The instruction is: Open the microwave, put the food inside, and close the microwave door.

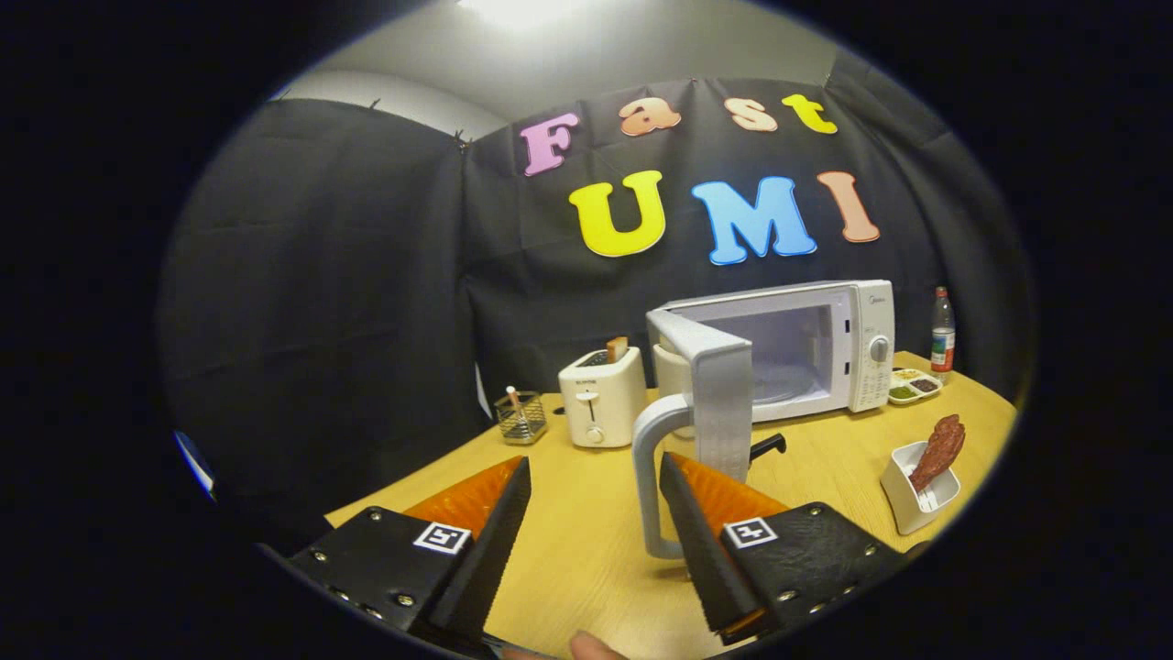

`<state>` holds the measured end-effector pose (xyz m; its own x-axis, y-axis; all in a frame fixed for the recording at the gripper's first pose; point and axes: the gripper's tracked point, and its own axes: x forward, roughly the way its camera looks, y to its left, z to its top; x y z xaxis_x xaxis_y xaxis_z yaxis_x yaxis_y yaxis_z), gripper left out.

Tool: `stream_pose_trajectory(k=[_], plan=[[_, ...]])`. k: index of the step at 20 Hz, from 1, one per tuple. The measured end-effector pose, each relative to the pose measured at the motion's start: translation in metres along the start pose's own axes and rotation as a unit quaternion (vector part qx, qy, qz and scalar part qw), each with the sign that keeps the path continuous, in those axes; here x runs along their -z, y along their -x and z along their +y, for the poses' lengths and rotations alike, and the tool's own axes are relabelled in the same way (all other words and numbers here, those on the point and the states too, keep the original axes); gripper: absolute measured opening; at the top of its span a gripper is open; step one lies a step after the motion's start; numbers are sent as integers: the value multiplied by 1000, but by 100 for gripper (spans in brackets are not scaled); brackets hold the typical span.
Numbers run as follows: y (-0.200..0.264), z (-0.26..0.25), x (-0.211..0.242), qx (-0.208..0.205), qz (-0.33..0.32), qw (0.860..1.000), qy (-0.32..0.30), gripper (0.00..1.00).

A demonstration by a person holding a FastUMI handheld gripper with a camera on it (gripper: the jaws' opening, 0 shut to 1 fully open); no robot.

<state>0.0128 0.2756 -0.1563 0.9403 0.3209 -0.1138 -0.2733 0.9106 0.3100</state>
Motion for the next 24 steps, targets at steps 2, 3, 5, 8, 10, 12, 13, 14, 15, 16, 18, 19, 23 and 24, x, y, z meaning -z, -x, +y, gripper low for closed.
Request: stream_pose_trajectory(k=[2,3,5,8,10,12,13,14,15,16,18,19,23,24], plan=[[28,-15,-28,-19,-21,999,-14,92],[39,-25,-39,-27,-27,999,-21,93],[58,-62,-46,-30,-17,999,-31,93],[74,-147,-56,12,-24,1000,-2,93],[77,-200,-51,37,-23,999,28,93],[78,-254,-35,70,-9,996,47,93],[77,-277,-25,83,3,995,47,93],[76,-299,-17,97,12,994,41,93],[76,-320,-10,114,20,993,32,93],[75,-338,-1,126,28,991,22,93],[71,-361,15,136,42,990,-13,93],[68,-370,22,135,49,989,-31,93],[48,-388,49,118,70,984,-111,95],[44,-391,54,112,74,982,-132,95]])
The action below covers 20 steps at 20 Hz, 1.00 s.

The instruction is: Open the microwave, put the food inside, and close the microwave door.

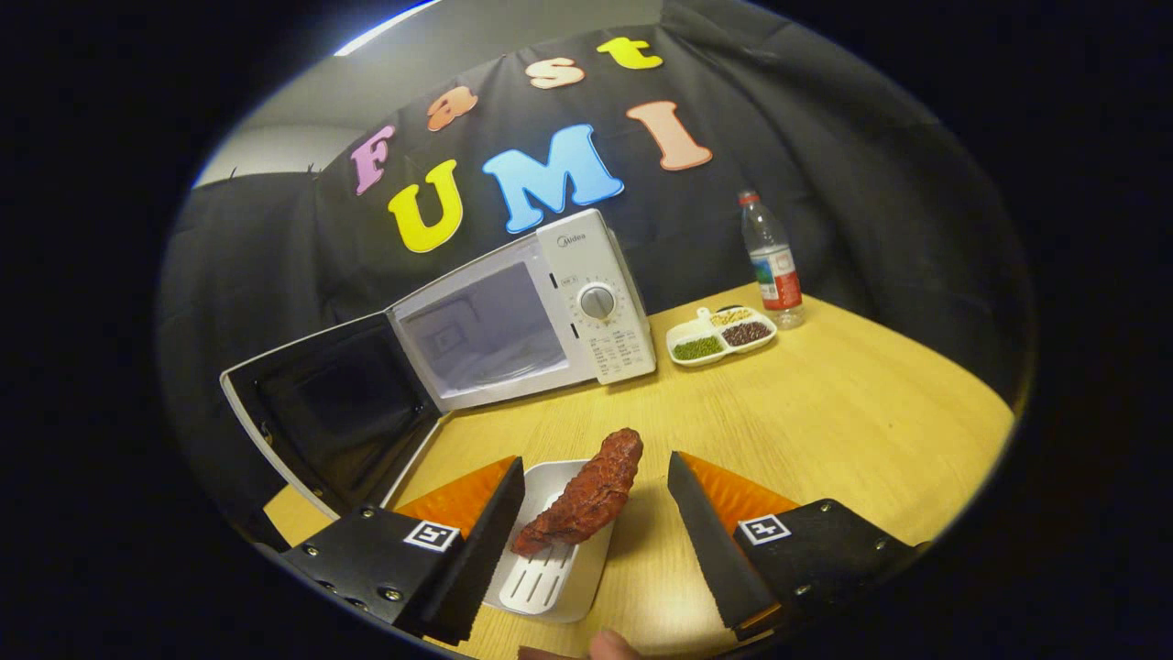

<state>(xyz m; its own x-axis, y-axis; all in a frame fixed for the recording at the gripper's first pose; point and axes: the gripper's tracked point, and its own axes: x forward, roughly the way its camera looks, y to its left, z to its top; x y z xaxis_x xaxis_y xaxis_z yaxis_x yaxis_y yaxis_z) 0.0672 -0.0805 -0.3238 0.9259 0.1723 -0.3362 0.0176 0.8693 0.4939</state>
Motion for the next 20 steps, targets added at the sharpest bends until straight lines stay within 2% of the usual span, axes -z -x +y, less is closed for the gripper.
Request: stream_pose_trajectory(k=[2,3,5,7,8,9,10,11,15,20], plan=[[-13,-7,7,-2,12,1000,-26,95],[-18,-3,10,-20,17,999,-43,95],[-20,6,10,-47,16,996,-79,78],[-25,1,11,-43,15,993,-107,50],[-21,7,9,-56,13,991,-117,30],[-22,6,7,-51,10,991,-123,22],[-18,10,3,-57,7,989,-133,22],[-18,12,-1,-54,3,990,-133,14],[-8,21,-10,-36,-5,995,-91,14],[6,33,-30,-23,-25,995,-94,14]])
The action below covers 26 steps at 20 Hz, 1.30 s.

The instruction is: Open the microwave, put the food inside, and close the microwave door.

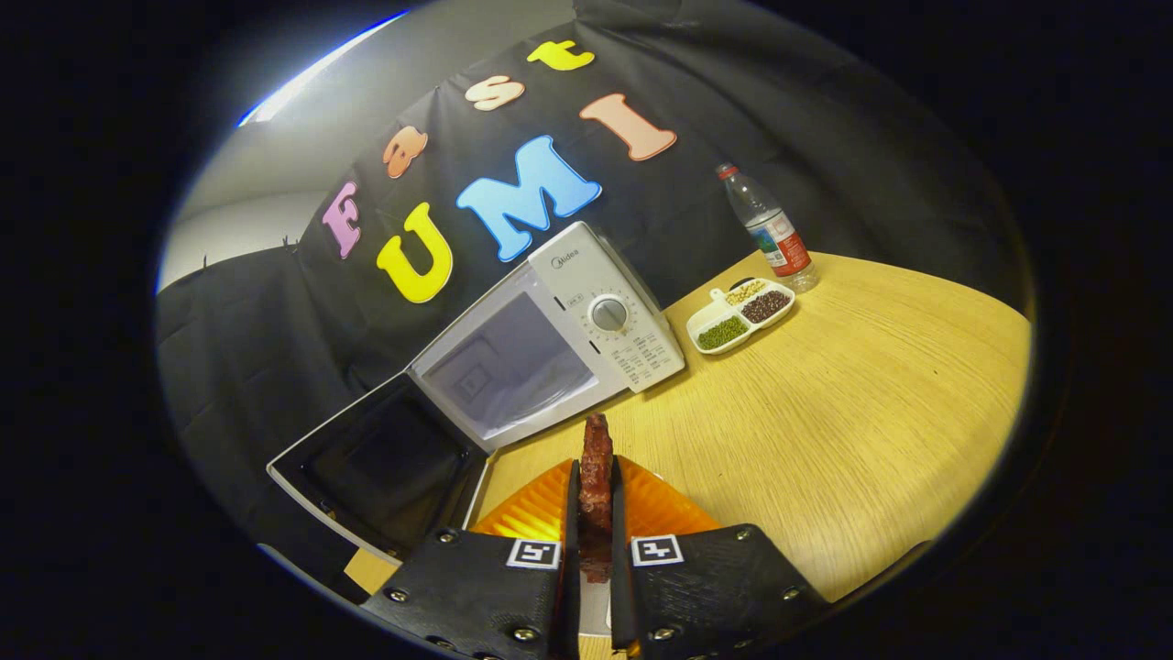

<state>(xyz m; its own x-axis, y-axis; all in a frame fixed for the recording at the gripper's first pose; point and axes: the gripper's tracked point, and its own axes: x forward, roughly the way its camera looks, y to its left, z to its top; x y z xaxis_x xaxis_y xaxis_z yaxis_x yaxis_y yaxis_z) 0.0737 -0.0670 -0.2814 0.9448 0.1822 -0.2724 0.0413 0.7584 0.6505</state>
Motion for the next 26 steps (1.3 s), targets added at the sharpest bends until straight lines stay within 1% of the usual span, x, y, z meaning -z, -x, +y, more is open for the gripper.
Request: stream_pose_trajectory(k=[2,5,9,13,17,21,26], plan=[[2,8,-8,7,-14,1000,8,14],[-4,29,-14,5,-29,999,22,14],[-32,66,-14,-2,-42,998,48,14],[-79,113,-7,-24,-45,997,55,14],[-138,147,-1,-28,-49,996,73,14],[-188,169,-9,-21,-71,993,92,14],[-257,182,-22,-6,-83,992,92,13]])
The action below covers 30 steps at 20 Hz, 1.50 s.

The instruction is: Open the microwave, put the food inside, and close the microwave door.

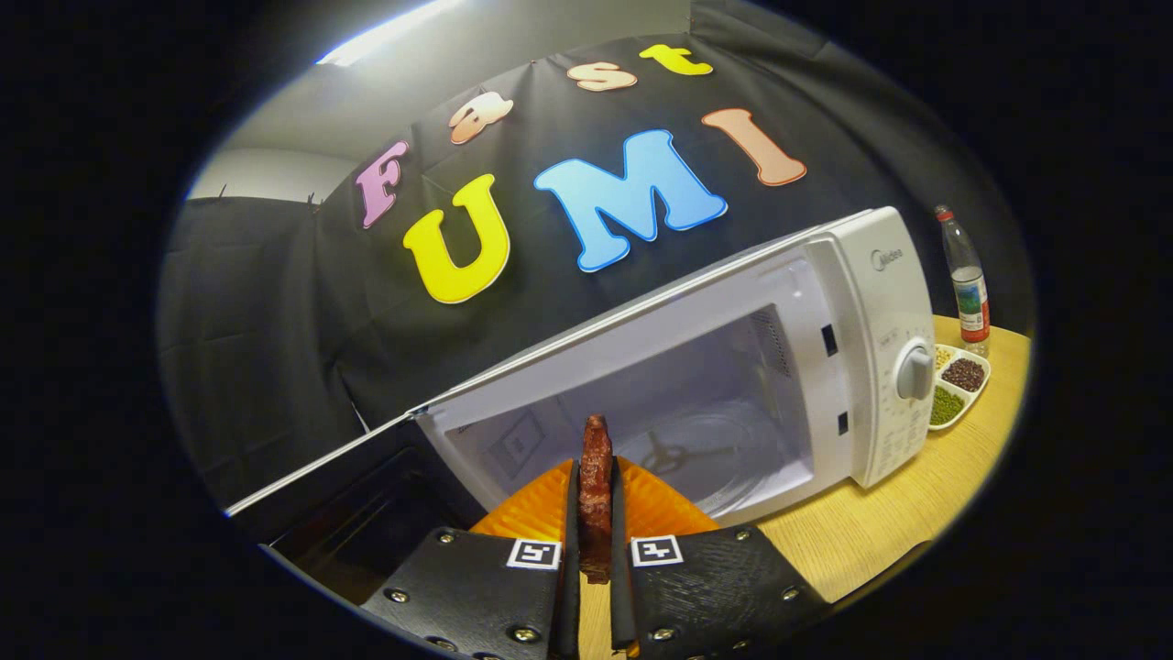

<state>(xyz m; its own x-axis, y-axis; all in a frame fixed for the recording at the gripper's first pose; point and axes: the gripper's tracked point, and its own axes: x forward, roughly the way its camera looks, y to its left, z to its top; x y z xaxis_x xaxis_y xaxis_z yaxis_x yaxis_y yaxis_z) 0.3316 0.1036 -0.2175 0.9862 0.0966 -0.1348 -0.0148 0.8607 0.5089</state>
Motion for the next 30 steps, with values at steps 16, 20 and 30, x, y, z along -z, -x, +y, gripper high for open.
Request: stream_pose_trajectory(k=[16,20,30], plan=[[-93,-52,13,80,4,997,8,17],[-91,-64,15,103,2,994,42,28],[-89,-89,21,144,15,984,102,77]])
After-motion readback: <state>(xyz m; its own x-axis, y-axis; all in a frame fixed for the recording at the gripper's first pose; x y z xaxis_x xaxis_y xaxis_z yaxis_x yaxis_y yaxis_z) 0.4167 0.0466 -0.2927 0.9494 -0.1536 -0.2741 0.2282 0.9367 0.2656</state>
